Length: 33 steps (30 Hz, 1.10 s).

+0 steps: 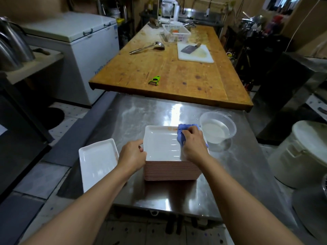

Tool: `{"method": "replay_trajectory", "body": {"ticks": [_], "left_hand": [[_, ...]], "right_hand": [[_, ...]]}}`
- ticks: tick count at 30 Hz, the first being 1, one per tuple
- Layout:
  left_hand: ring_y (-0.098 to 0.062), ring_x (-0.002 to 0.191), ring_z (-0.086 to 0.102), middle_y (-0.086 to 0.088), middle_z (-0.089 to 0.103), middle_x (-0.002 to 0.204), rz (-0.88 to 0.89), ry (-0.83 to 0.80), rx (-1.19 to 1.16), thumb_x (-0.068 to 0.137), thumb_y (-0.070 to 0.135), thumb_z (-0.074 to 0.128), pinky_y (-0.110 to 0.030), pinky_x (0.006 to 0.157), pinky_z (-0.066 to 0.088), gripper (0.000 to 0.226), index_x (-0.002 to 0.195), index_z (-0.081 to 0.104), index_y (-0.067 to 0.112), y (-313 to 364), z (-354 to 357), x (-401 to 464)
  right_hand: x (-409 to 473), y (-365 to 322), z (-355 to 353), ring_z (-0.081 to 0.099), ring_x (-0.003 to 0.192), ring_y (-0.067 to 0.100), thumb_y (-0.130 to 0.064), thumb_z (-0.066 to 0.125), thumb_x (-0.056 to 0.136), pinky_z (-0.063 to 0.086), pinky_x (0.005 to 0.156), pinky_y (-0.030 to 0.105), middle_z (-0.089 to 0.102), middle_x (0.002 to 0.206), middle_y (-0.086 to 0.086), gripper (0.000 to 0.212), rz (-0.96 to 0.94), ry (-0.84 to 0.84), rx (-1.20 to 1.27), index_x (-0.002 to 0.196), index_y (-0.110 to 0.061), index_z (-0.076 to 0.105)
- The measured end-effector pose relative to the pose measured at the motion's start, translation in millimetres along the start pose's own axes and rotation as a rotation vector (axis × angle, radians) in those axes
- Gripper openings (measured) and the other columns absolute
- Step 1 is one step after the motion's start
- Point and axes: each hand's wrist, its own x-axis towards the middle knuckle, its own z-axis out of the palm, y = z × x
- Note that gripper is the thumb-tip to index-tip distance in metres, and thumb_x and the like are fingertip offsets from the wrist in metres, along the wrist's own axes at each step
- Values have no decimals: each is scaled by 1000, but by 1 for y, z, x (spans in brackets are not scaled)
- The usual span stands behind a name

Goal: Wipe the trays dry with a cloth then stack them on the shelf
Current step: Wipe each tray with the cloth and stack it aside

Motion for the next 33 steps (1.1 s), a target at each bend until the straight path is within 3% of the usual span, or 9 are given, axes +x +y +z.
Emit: {"method": "replay_trajectory", "body": {"ticks": [5, 8, 11, 13, 16, 18, 21, 26, 33], "left_hand": [[-22, 54, 56, 2, 49, 58, -39, -21, -139, 81, -3, 47, -40, 71, 56, 42, 111, 66, 20, -4, 2, -1], [-15, 46, 57, 2, 51, 58, -55, -33, -187, 85, 0, 46, -30, 60, 54, 41, 115, 63, 21, -6, 1, -3], [-13, 44, 54, 1, 52, 59, -88, -58, -258, 87, -1, 42, -24, 49, 47, 44, 121, 60, 21, -6, 1, -5], [-14, 46, 52, -2, 52, 60, -110, -72, -310, 87, -3, 39, -25, 49, 46, 46, 122, 59, 19, -5, 1, -7], [-17, 50, 51, -3, 55, 62, -133, -81, -344, 85, -6, 38, -28, 52, 48, 51, 125, 57, 20, -3, 0, -8], [-22, 59, 56, -4, 57, 68, -104, -65, -269, 86, -4, 41, -33, 59, 53, 47, 122, 59, 18, -1, -1, -8], [-34, 79, 62, -13, 64, 85, -65, -10, -85, 86, -1, 43, -40, 73, 55, 37, 115, 61, 12, 5, -1, -8], [-32, 85, 55, -16, 64, 94, -2, 25, 125, 84, 1, 43, -31, 66, 41, 31, 108, 61, 8, 11, 1, -10], [-34, 105, 53, -15, 61, 113, 12, 66, 251, 83, 4, 47, -35, 80, 43, 36, 117, 56, 10, 20, 2, -13]], "right_hand": [[2, -40, 17, 36, 123, 32, -1, 49, 87, 32, 103, 33, 39, 138, 11, 45, -153, -145, 57, 131, -9, 53], [0, -58, 20, 40, 123, 31, 0, 50, 88, 35, 103, 36, 43, 135, 13, 39, -204, -241, 143, 124, -11, 60], [-13, -64, 8, 50, 115, 28, -4, 57, 89, 38, 91, 21, 51, 126, 16, 27, -269, -354, 219, 113, -6, 67], [-21, -62, 0, 50, 115, 26, -4, 56, 90, 36, 91, 19, 51, 125, 15, 27, -311, -418, 212, 114, -6, 67], [-31, -61, -3, 43, 120, 26, -9, 53, 93, 35, 104, 35, 44, 132, 10, 32, -322, -476, 123, 123, -14, 61], [-36, -59, -3, 40, 121, 27, -7, 52, 92, 36, 102, 42, 41, 135, 7, 40, -333, -474, 27, 128, -21, 57], [-39, -46, -8, 41, 117, 27, 4, 50, 86, 39, 99, 40, 41, 133, 6, 52, -320, -434, -66, 128, -25, 55], [-52, -5, -25, 43, 112, 27, 9, 46, 78, 38, 90, 31, 44, 130, 3, 58, -208, -310, -157, 123, -25, 58], [-67, 25, -43, 40, 112, 24, -1, 47, 86, 29, 82, 25, 47, 122, 4, 32, -136, -140, -345, 110, -16, 61]]}}
